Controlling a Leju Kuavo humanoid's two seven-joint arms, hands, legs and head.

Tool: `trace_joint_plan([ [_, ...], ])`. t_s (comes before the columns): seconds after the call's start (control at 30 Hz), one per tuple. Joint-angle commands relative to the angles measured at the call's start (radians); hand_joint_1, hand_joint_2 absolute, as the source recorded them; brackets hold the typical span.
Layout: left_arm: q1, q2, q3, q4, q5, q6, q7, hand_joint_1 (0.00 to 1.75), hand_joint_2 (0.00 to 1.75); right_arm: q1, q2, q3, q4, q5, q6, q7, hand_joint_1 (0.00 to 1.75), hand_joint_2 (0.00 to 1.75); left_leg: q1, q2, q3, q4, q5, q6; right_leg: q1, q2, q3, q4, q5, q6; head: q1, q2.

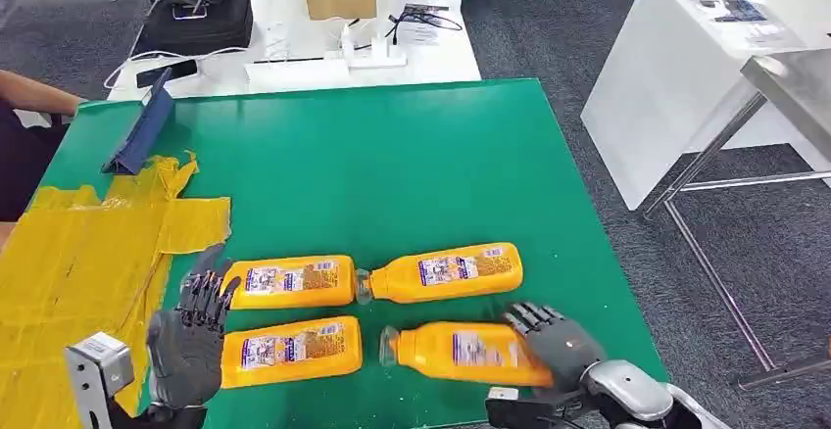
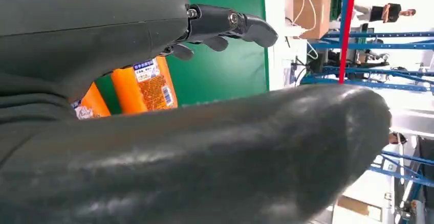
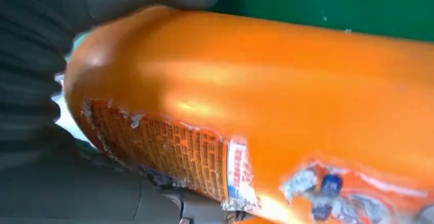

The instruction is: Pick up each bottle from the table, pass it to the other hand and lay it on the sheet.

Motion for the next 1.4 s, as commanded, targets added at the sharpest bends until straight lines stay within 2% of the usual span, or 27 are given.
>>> trace_joint_plan([
  [0.03,-0.053,0.037,-0.049,0.078,0.014,0.004,0.006,0.0,0.0,-0.004,0.0,0.147,0.171,-0.041,0.001,-0.001,1.73,1.75,0.001,-0.001,0.004,-0.002,0.0,0.0,0.002,-0.003,0.005,-0.003,0.0,-0.002,0.0,0.0],
  [0.3,-0.059,0.033,-0.047,0.074,0.022,0.014,0.008,0.0,0.0,-0.023,0.006,0.159,0.168,-0.097,-0.02,0.018,1.75,1.75,0.002,0.0,0.011,-0.001,-0.002,0.0,0.003,-0.004,0.011,-0.004,0.0,-0.004,0.0,0.0],
  [0.43,-0.012,0.018,-0.009,0.037,0.1,0.035,-0.043,0.0,0.0,0.008,0.126,0.023,0.103,-0.376,-0.105,0.003,1.75,1.75,0.003,0.001,0.013,-0.002,-0.001,0.0,0.003,-0.003,0.013,-0.005,0.0,-0.004,0.0,0.0],
  [0.53,0.052,-0.01,0.038,-0.019,0.128,0.071,-0.081,0.0,0.0,0.052,0.252,-0.069,-0.06,-0.612,-0.208,-0.028,1.75,1.75,0.003,0.007,0.014,-0.001,-0.003,-0.001,0.004,0.003,0.012,-0.003,0.0,-0.004,0.0,0.0],
  [0.57,0.064,-0.01,0.043,-0.031,0.131,0.071,-0.084,0.0,0.0,0.051,0.254,-0.057,-0.099,-0.618,-0.21,0.004,1.75,1.75,0.003,0.007,0.014,-0.001,-0.004,-0.001,0.004,0.003,0.013,-0.003,0.0,-0.005,0.0,0.0],
  [0.6,0.067,-0.013,0.046,-0.034,0.133,0.071,-0.089,0.0,0.0,0.069,0.289,-0.091,-0.123,-0.685,-0.244,-0.033,1.75,1.75,0.002,0.006,0.013,0.0,-0.003,-0.001,0.003,0.003,0.012,-0.002,0.0,-0.003,0.001,0.0],
  [0.7,0.07,-0.016,0.049,-0.038,0.133,0.072,-0.091,0.0,0.0,0.074,0.288,-0.088,-0.148,-0.687,-0.246,-0.024,1.75,1.75,0.002,0.006,0.01,0.0,-0.004,-0.001,0.003,0.002,0.009,0.0,-0.001,-0.004,-0.001,0.0],
  [0.73,0.074,-0.025,0.056,-0.045,0.17,0.047,-0.101,0.0,0.0,0.104,0.297,-0.118,-0.22,-0.727,-0.285,-0.063,1.75,1.75,0.001,0.003,0.006,0.0,-0.003,-0.001,0.003,0.001,0.01,0.0,-0.001,-0.003,0.0,0.0],
  [0.77,0.087,-0.033,0.065,-0.057,0.169,0.036,-0.107,0.0,1.75,0.129,0.311,-0.139,-0.312,-0.724,-0.302,-0.07,1.75,1.75,0.001,0.004,0.009,0.0,-0.004,-0.001,0.003,0.001,0.012,0.0,-0.002,-0.003,-0.002,0.0],
  [0.87,0.126,-0.032,0.07,-0.042,0.179,-0.046,-0.137,0.0,1.75,0.21,0.284,-0.229,-0.463,-0.716,-0.305,-0.131,1.75,1.75,0.001,0.003,0.006,0.003,-0.004,0.0,0.002,0.0,0.007,0.003,-0.004,-0.003,0.0,0.0],
  [0.97,0.137,-0.031,0.064,-0.047,0.189,-0.116,-0.155,0.0,1.75,0.243,0.347,-0.229,-0.507,-0.671,-0.274,-0.138,1.75,1.75,0.001,0.003,0.005,0.002,-0.005,0.0,0.002,0.001,0.006,0.002,-0.004,-0.003,0.0,0.0],
  [1.07,0.114,-0.012,0.025,-0.042,0.174,-0.15,-0.148,0.0,1.75,0.204,0.342,-0.133,-0.456,-0.615,-0.293,-0.111,1.75,1.75,0.0,0.001,0.005,0.001,-0.005,0.0,0.002,-0.001,0.007,0.0,-0.004,-0.004,0.0,0.0],
  [1.13,0.09,0.003,-0.009,-0.039,0.16,-0.159,-0.142,0.0,1.75,0.165,0.327,-0.089,-0.411,-0.604,-0.295,-0.1,1.75,1.75,0.001,0.004,0.006,0.001,-0.005,0.0,0.002,0.001,0.007,0.0,-0.003,-0.005,0.0,0.0],
  [1.4,0.057,0.022,-0.054,-0.042,0.17,-0.174,-0.134,0.0,1.75,0.102,0.331,-0.051,-0.347,-0.591,-0.244,-0.08,1.75,1.75,0.0,0.004,0.005,0.0,-0.003,0.001,0.002,0.002,0.005,-0.001,-0.001,-0.003,0.0,0.0],
])
